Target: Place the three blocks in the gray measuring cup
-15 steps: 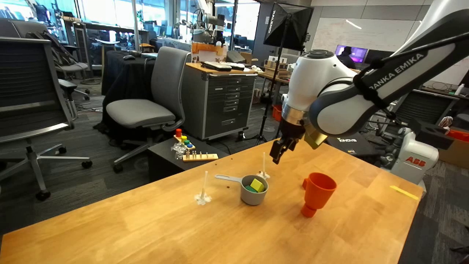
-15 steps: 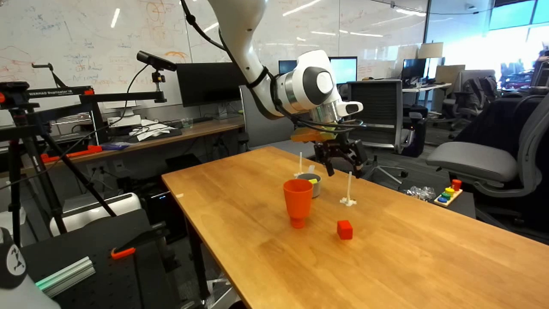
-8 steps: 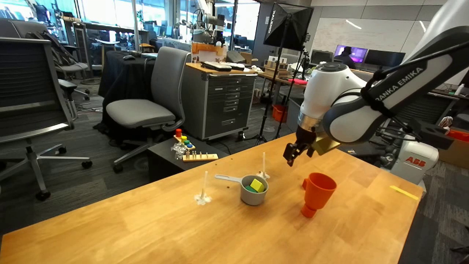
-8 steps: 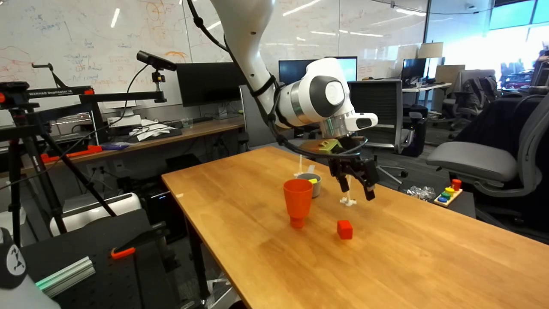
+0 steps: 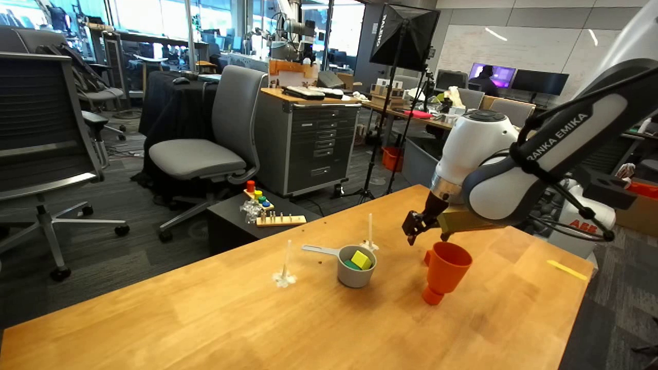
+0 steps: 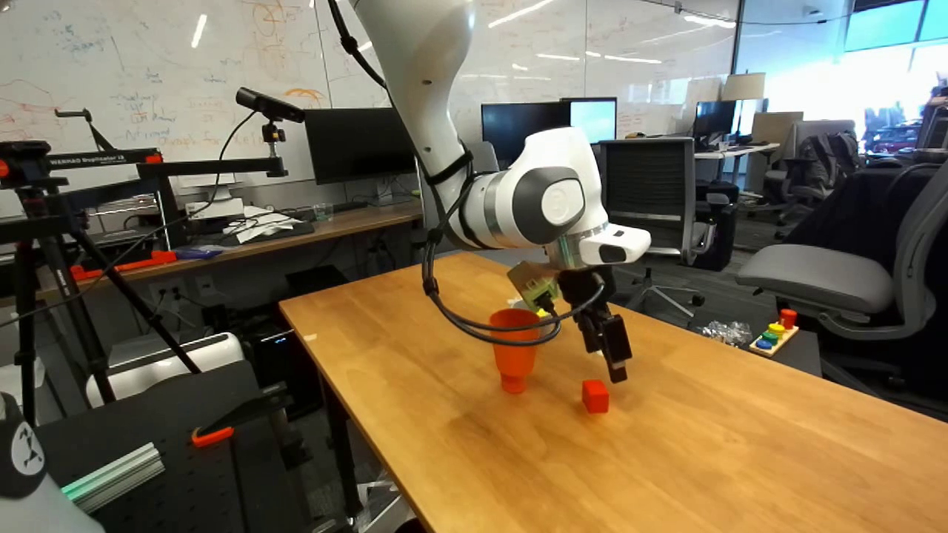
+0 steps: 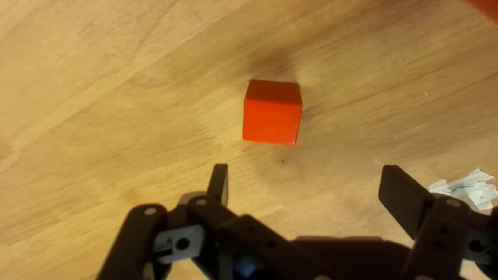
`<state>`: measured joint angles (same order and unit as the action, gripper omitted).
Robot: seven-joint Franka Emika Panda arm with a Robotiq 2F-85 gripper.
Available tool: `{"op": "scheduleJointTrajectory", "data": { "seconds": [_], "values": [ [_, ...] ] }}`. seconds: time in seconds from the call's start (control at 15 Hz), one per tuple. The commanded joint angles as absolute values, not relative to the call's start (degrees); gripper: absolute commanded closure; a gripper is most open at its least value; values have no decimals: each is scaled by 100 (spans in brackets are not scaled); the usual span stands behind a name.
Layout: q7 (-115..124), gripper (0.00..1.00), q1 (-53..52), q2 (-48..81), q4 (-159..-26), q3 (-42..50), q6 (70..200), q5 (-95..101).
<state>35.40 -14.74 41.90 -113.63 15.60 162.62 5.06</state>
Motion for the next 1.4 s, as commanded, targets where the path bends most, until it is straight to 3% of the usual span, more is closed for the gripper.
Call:
{"op": "scheduleJointTrajectory", "data": {
  "seconds": [0.0,0.67,0.73,0.8,0.93,1.0,1.2,1.27,1.33],
  "values": [
    [3698,0,-1489,4132,-11658,1573,16705,91],
    [3499,0,-1393,4329,-11796,1285,16888,-525],
    [3484,25,-1408,4357,-11784,1295,16888,-530],
    [3490,26,-1423,4368,-11788,1306,16898,-541],
    [3482,42,-1463,4393,-11775,1350,16902,-516],
    [3467,18,-1442,4393,-11774,1329,16897,-527],
    [3478,4,-1498,4412,-11769,1388,16923,-496],
    [3481,44,-1509,4420,-11762,1401,16927,-491],
    [3465,39,-1503,4428,-11752,1394,16923,-488]
  ]
}}
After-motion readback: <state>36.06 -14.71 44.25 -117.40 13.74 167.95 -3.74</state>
